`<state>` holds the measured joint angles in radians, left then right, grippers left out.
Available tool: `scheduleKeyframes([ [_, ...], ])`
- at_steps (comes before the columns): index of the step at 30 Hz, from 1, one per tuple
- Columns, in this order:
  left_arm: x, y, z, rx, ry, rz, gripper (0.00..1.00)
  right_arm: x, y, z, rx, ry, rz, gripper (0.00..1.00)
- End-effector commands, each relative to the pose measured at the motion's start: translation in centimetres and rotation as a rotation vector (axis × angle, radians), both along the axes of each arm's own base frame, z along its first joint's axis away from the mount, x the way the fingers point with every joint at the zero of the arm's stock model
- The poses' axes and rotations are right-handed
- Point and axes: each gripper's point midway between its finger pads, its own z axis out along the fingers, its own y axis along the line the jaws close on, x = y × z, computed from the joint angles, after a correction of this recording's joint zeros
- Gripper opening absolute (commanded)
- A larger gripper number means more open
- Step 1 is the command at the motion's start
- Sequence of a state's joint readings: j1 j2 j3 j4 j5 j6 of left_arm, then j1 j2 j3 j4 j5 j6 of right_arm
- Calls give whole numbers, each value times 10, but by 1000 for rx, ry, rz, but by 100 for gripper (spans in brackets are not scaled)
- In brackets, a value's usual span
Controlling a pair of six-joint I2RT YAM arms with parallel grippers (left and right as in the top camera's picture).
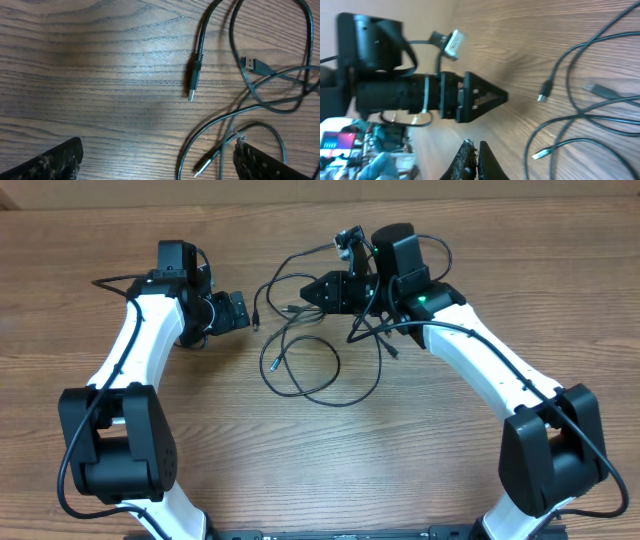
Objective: Untangle cables
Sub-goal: 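Pull right gripper up-right while left gripper moves onto the pile, then grasp a cable loop with the left gripper and lift it up-left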
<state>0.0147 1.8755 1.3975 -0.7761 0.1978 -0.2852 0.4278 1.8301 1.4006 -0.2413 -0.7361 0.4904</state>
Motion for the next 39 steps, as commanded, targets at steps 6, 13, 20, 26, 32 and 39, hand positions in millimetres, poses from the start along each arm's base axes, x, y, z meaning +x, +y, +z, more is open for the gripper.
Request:
scheduleKeyframes([
  [6, -2, -18, 2, -70, -20, -117, 89, -2, -19, 43, -37, -82, -109, 4],
  [13, -11, -59, 9, -180, -20, -239, 82, 12, -82, -12, -290, 68, -343, 4],
  [20, -25, -95, -1, -73, 35, -244, 71, 13, -168, -42, -394, 257, -509, 8],
  [26, -49, -124, -15, 16, 103, -173, 60, 4, -265, -66, -530, 412, -734, 100],
  [32, -60, -126, -27, 152, 104, 2, 41, 2, -308, -68, -523, 460, -831, 100],
  [39, -62, -121, -40, 179, 77, 175, 41, 2, -310, -68, -522, 461, -836, 100],
])
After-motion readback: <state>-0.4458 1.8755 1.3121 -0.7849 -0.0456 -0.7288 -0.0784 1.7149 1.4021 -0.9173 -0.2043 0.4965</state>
